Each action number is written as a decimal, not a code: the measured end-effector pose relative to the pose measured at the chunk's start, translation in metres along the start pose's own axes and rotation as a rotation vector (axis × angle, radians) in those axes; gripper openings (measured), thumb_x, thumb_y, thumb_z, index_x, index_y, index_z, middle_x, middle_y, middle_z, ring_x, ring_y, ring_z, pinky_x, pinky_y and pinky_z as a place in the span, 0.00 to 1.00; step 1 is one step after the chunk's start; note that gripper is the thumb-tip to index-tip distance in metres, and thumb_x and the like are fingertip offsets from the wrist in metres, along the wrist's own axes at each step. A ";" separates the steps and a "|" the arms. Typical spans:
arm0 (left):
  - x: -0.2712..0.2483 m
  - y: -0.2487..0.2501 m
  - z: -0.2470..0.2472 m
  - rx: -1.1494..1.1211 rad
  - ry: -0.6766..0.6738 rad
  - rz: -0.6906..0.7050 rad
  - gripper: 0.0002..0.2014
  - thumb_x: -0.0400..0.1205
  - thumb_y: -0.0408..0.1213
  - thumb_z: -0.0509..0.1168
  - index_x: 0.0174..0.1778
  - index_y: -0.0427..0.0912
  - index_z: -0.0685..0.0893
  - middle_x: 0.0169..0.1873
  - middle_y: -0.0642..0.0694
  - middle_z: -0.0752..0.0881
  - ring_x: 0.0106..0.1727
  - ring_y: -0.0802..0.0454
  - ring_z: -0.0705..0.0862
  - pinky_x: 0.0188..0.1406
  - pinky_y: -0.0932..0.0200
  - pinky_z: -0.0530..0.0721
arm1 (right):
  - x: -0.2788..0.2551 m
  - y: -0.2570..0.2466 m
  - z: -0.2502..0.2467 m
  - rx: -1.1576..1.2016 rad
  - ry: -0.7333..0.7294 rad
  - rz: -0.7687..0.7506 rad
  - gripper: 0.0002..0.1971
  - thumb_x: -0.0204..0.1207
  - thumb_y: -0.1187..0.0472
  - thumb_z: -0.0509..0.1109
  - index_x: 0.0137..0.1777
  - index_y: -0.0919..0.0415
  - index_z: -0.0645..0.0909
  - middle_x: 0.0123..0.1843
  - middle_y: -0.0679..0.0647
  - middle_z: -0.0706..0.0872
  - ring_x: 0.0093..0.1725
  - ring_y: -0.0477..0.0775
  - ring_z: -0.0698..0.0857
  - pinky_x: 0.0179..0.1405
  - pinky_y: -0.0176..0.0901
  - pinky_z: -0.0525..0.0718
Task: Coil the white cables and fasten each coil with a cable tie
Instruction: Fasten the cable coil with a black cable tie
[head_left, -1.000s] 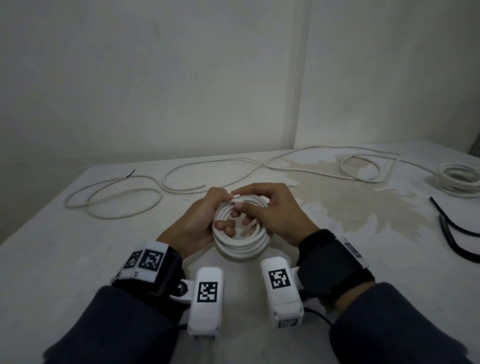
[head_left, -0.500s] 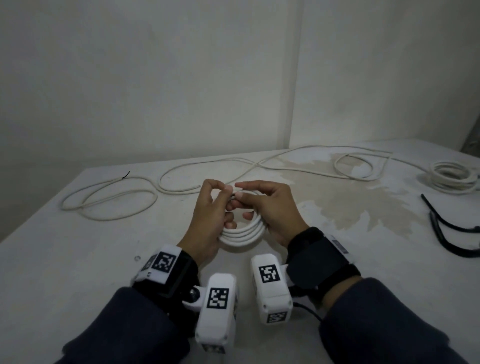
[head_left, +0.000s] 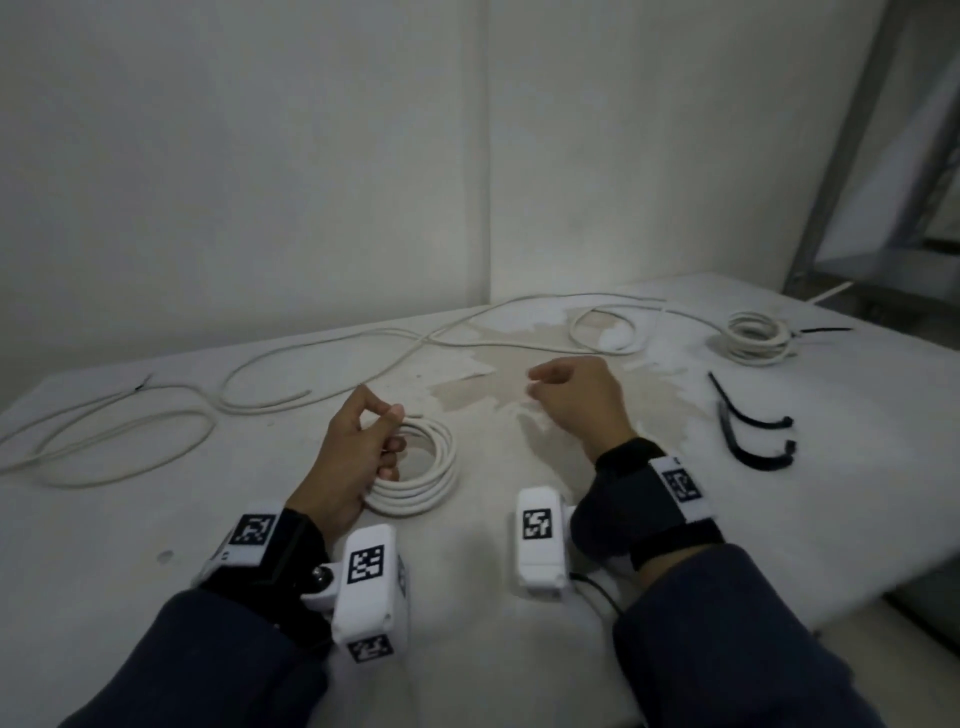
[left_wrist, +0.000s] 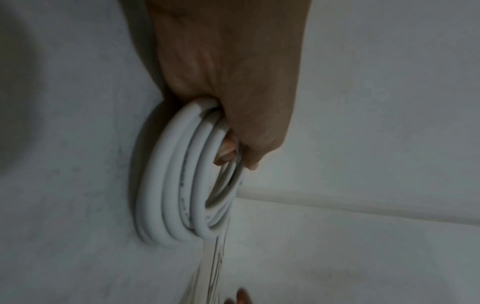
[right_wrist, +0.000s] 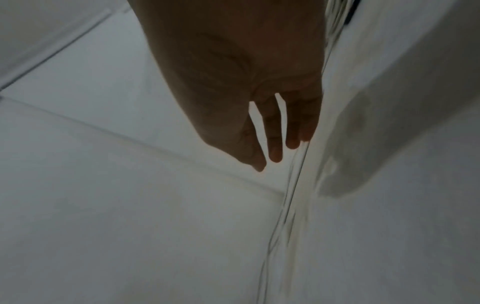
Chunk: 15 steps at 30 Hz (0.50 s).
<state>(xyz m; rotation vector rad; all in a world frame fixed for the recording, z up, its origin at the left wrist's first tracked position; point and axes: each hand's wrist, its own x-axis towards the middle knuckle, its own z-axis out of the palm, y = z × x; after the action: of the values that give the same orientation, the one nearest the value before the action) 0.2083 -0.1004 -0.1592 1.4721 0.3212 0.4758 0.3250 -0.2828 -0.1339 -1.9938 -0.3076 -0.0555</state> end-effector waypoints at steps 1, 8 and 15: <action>0.002 -0.001 0.005 -0.004 -0.001 -0.002 0.13 0.87 0.32 0.59 0.36 0.43 0.67 0.26 0.42 0.69 0.18 0.57 0.62 0.14 0.70 0.62 | 0.007 0.013 -0.020 -0.067 0.052 0.031 0.08 0.72 0.64 0.73 0.50 0.57 0.90 0.54 0.56 0.91 0.57 0.56 0.86 0.62 0.47 0.82; 0.008 -0.004 0.027 0.011 -0.010 -0.001 0.13 0.86 0.33 0.60 0.36 0.42 0.68 0.25 0.41 0.72 0.18 0.56 0.64 0.14 0.70 0.63 | 0.025 0.060 -0.141 -0.631 0.082 0.272 0.10 0.67 0.60 0.78 0.39 0.66 0.81 0.39 0.58 0.83 0.48 0.63 0.85 0.40 0.44 0.76; 0.005 -0.005 0.025 -0.004 -0.011 -0.002 0.12 0.86 0.32 0.59 0.37 0.42 0.69 0.27 0.39 0.72 0.18 0.55 0.62 0.15 0.69 0.64 | 0.019 0.062 -0.145 -0.822 0.004 0.287 0.10 0.72 0.59 0.72 0.39 0.65 0.75 0.41 0.61 0.80 0.39 0.59 0.78 0.35 0.39 0.72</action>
<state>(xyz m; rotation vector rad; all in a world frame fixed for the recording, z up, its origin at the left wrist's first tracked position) 0.2258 -0.1196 -0.1615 1.4701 0.3124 0.4667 0.3726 -0.4338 -0.1233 -2.8336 0.0277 0.0001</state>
